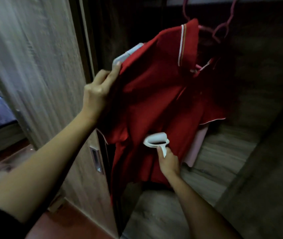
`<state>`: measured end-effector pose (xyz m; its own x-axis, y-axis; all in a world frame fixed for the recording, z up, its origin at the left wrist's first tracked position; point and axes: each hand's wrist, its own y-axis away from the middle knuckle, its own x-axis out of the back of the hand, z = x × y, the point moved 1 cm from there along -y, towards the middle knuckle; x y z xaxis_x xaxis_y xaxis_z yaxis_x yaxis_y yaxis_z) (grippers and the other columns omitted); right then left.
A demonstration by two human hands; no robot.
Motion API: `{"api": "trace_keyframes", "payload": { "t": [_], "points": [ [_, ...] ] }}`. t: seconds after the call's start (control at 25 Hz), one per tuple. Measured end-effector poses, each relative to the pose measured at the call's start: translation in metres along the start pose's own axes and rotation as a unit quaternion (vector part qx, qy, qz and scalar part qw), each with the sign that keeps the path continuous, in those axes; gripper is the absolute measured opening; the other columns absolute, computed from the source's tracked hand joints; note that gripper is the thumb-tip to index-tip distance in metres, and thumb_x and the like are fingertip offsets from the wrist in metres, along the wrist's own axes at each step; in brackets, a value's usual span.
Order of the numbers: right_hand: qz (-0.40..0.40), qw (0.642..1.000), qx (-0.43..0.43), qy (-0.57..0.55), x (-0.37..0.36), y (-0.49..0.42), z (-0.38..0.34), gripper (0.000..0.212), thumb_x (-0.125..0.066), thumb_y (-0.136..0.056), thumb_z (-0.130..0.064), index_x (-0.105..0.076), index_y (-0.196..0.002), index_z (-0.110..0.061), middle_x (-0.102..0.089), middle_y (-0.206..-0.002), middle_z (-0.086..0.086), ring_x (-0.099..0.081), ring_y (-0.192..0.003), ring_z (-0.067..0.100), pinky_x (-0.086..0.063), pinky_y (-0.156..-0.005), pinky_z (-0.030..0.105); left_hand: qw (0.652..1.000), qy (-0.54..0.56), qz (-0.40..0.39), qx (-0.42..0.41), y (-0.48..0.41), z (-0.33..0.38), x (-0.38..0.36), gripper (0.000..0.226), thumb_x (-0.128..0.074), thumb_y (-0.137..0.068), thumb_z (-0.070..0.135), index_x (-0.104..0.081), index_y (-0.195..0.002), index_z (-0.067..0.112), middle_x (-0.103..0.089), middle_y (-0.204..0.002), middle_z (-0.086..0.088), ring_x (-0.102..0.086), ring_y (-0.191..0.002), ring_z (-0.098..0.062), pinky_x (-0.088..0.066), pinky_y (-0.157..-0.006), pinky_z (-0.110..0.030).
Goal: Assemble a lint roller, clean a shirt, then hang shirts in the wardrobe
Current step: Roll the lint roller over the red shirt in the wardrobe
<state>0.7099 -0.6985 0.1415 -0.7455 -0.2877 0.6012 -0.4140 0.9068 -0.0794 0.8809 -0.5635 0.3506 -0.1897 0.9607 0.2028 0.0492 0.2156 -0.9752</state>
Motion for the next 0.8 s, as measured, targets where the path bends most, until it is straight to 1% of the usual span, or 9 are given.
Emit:
{"api": "trace_keyframes", "payload": {
  "t": [0.08,0.2,0.32,0.4,0.48,0.52,0.64,0.72,0.8],
  "points": [
    [0.035,0.999,-0.01,-0.003,0.014,0.002,0.006,0.045,-0.039,-0.092,-0.053,-0.055,-0.104,-0.012,-0.068,-0.094,0.019,-0.064,-0.09,0.038,-0.046,-0.07,0.036,0.999,-0.004,0.006,0.038,0.019,0.013,-0.005,0.04,-0.059,-0.085,0.006,-0.055,-0.124,0.006,-0.06,-0.08,-0.018,-0.056,-0.065,-0.021,-0.046,-0.046,-0.034],
    [0.087,0.996,-0.036,0.004,0.037,0.017,0.015,0.046,-0.037,-0.09,-0.057,-0.053,-0.102,-0.016,-0.068,-0.09,0.018,-0.064,-0.086,0.038,-0.051,-0.072,0.039,0.993,0.064,-0.032,0.093,0.055,0.044,-0.019,0.034,-0.053,-0.089,0.014,-0.053,-0.122,0.008,-0.066,-0.095,-0.022,-0.062,-0.08,-0.027,-0.047,-0.061,-0.036],
    [0.126,0.99,-0.06,0.017,0.061,0.041,0.02,0.044,-0.037,-0.091,-0.055,-0.053,-0.104,-0.015,-0.068,-0.092,0.019,-0.063,-0.088,0.039,-0.05,-0.072,0.04,0.977,0.155,-0.107,0.103,0.073,0.07,-0.027,0.032,-0.044,-0.089,0.019,-0.045,-0.12,0.015,-0.065,-0.1,-0.019,-0.06,-0.085,-0.028,-0.044,-0.069,-0.033],
    [0.154,0.985,-0.078,0.015,0.077,0.058,0.021,0.045,-0.037,-0.092,-0.053,-0.053,-0.112,-0.016,-0.067,-0.098,0.019,-0.062,-0.093,0.039,-0.047,-0.074,0.039,0.958,0.196,-0.175,0.113,0.085,0.091,-0.028,0.031,-0.039,-0.09,0.024,-0.043,-0.12,0.018,-0.064,-0.102,-0.017,-0.063,-0.086,-0.031,-0.051,-0.068,-0.04],
    [0.189,0.976,-0.102,0.018,0.093,0.083,0.018,0.046,-0.036,-0.092,-0.054,-0.053,-0.113,-0.017,-0.067,-0.1,0.018,-0.061,-0.095,0.038,-0.046,-0.074,0.038,0.937,0.23,-0.224,0.135,0.09,0.108,-0.025,0.036,-0.039,-0.091,0.028,-0.046,-0.124,0.014,-0.064,-0.107,-0.019,-0.065,-0.089,-0.038,-0.055,-0.069,-0.046],
    [0.206,0.972,-0.112,0.027,0.1,0.098,0.017,0.046,-0.036,-0.092,-0.054,-0.053,-0.11,-0.016,-0.067,-0.099,0.018,-0.061,-0.094,0.038,-0.045,-0.072,0.037,0.93,0.237,-0.243,0.141,0.092,0.115,-0.023,0.041,-0.044,-0.092,0.027,-0.047,-0.128,0.008,-0.063,-0.112,-0.021,-0.065,-0.094,-0.039,-0.055,-0.074,-0.048],
    [0.256,0.956,-0.138,0.048,0.116,0.151,0.017,0.046,-0.036,-0.092,-0.054,-0.053,-0.11,-0.016,-0.067,-0.099,0.019,-0.061,-0.094,0.04,-0.045,-0.072,0.037,0.926,0.249,-0.262,0.11,0.104,0.138,-0.007,0.056,-0.047,-0.09,0.021,-0.038,-0.134,-0.011,-0.05,-0.131,-0.03,-0.053,-0.118,-0.041,-0.045,-0.096,-0.048],
    [0.279,0.946,-0.16,0.05,0.12,0.188,0.023,0.046,-0.036,-0.092,-0.055,-0.052,-0.112,-0.017,-0.067,-0.098,0.02,-0.061,-0.094,0.04,-0.047,-0.075,0.039,0.912,0.281,-0.285,0.092,0.117,0.156,0.007,0.06,-0.038,-0.088,0.024,-0.033,-0.137,-0.011,-0.042,-0.139,-0.029,-0.043,-0.129,-0.04,-0.036,-0.104,-0.049],
    [0.303,0.932,-0.193,0.057,0.121,0.23,0.035,0.047,-0.036,-0.091,-0.056,-0.052,-0.111,-0.017,-0.067,-0.099,0.021,-0.061,-0.094,0.041,-0.048,-0.077,0.041,0.893,0.316,-0.316,0.055,0.136,0.183,0.024,0.061,-0.036,-0.087,0.025,-0.034,-0.137,-0.01,-0.042,-0.14,-0.027,-0.042,-0.13,-0.039,-0.035,-0.104,-0.049]
  ]
}}
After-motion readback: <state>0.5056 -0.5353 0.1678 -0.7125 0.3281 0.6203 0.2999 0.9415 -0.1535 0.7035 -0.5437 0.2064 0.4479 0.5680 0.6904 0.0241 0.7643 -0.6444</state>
